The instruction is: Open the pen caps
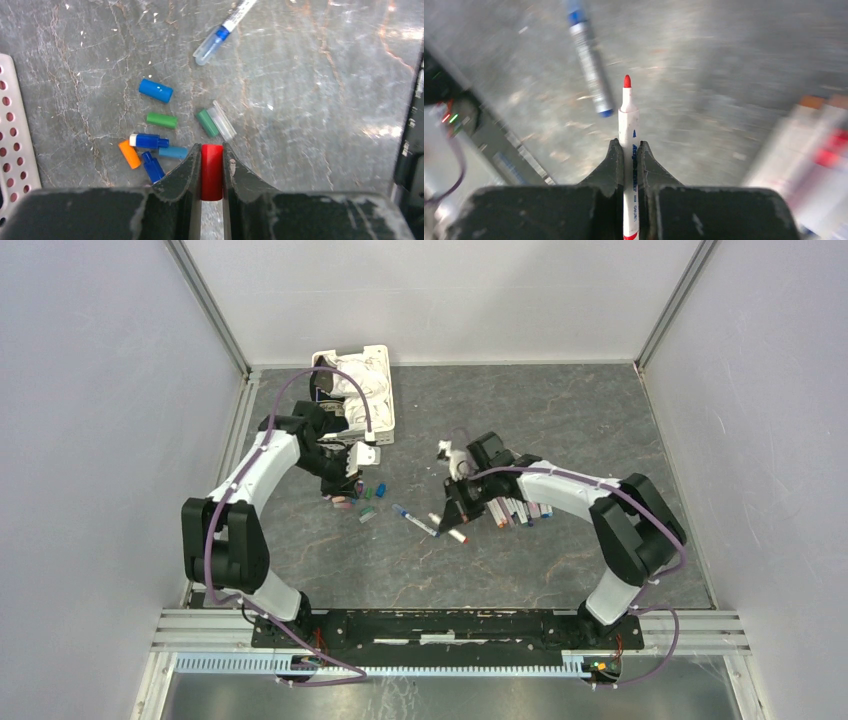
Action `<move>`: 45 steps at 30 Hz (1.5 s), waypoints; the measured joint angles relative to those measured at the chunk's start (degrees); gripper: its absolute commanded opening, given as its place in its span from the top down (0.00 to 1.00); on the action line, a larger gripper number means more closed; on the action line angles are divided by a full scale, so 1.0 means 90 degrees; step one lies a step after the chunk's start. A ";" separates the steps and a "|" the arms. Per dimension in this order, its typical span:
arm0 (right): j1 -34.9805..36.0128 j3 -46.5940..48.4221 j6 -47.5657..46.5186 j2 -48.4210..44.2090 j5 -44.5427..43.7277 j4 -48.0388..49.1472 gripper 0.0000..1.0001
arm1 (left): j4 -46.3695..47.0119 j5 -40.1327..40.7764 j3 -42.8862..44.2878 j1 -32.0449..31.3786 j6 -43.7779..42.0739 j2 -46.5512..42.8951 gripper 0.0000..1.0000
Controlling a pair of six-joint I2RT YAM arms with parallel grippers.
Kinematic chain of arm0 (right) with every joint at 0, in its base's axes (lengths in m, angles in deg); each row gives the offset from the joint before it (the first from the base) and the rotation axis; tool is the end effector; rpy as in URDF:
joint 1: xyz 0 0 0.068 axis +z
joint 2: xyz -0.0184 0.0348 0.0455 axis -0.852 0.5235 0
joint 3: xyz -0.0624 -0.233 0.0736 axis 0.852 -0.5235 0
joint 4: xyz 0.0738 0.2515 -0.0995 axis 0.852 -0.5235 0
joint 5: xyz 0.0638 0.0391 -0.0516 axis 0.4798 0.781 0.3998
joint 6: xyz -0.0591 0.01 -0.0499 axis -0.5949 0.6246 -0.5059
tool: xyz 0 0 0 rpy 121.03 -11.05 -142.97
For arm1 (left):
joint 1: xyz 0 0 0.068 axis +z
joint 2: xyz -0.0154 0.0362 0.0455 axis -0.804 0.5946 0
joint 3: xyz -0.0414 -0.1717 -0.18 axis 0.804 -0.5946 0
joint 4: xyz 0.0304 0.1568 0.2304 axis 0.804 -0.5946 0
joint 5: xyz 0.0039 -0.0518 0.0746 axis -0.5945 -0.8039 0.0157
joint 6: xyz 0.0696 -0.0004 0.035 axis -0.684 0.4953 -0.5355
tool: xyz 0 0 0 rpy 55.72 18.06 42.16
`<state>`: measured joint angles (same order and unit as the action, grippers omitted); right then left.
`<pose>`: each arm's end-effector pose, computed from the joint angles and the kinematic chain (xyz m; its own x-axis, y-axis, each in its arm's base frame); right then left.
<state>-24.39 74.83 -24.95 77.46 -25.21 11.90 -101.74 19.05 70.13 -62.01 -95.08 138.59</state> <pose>0.2796 0.2306 0.1342 -0.8611 -0.3061 -0.4059 -0.4998 0.6562 0.5654 0.3001 -0.0868 0.1821 -0.0559 0.7706 -0.6349 0.9981 0.0606 -0.0143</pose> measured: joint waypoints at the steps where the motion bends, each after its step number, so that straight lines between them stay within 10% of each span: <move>1: -0.0129 -0.0019 0.0010 -0.0141 -0.0471 -0.0019 1.00 | 0.0291 0.0073 -0.0121 -0.0058 0.0211 0.0051 0.96; 14: -0.0486 -0.0556 0.0102 -0.0561 -0.4121 0.0051 0.99 | 0.2227 0.0804 -0.0568 -0.0294 0.1622 0.0797 0.53; 27: -0.0539 -0.0668 0.0109 -0.0498 -0.4906 0.0197 0.62 | 0.1523 0.0595 0.0080 -0.0294 0.1843 -0.0007 0.36; 28: -0.0539 -0.0678 0.0107 -0.0498 -0.4945 0.0197 0.61 | 0.1455 0.0588 0.0243 -0.0294 0.1938 -0.0080 0.07; 29: -0.0539 -0.0680 0.0109 -0.0500 -0.4957 0.0194 0.60 | 0.1411 0.0585 0.0369 -0.0291 0.2025 -0.0138 0.01; 45: 0.1591 0.0080 -0.0226 -0.0454 -0.4796 0.0517 0.46 | 0.1875 0.0704 0.1056 0.0379 0.3959 -0.1666 0.00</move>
<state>-10.07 75.55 -26.98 73.37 -68.38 16.55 -84.87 25.39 79.64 -58.60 -59.45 123.59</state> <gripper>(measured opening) 0.529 0.996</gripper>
